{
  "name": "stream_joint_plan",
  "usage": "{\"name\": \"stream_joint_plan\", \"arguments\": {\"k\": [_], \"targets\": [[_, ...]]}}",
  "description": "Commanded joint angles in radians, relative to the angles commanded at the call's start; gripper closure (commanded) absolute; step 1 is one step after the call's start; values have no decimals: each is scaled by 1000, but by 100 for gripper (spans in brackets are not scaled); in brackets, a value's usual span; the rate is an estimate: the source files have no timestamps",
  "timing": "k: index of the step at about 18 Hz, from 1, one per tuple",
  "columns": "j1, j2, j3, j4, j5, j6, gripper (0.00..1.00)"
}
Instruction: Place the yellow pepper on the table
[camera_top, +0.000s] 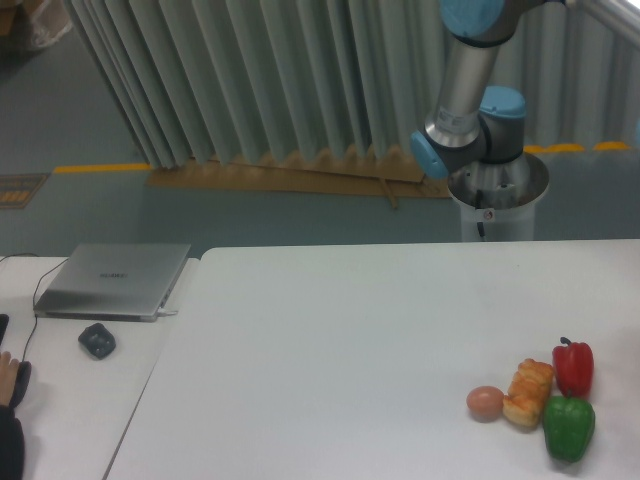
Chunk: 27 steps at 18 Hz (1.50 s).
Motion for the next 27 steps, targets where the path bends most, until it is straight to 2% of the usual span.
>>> {"name": "stream_joint_plan", "arguments": {"k": [2,3,5,6,7,8,10,11,12,15,16,20,27], "targets": [[2,-8,2,2,6,-15,0],[2,-9,6,5,0,-84,0],[29,-17,12,14,-33,-315,0],[40,-18,11,17,-50,-386,0],[41,-18,12,21,-43,-462,0],[54,-18,20,26,-38,-607,0],[63,-23,14,37,-37,-806,0],[64,-25,25,37,-32,-851,0],[68,-28,2,50,-32,-900,0],[63,-71,-6,200,-29,-1007,0],[66,-69,-12,215,-30,-1031,0],[92,-55,3,209,-32,-1020,0],[88,-94,25,213,-35,-1095,0]]}}
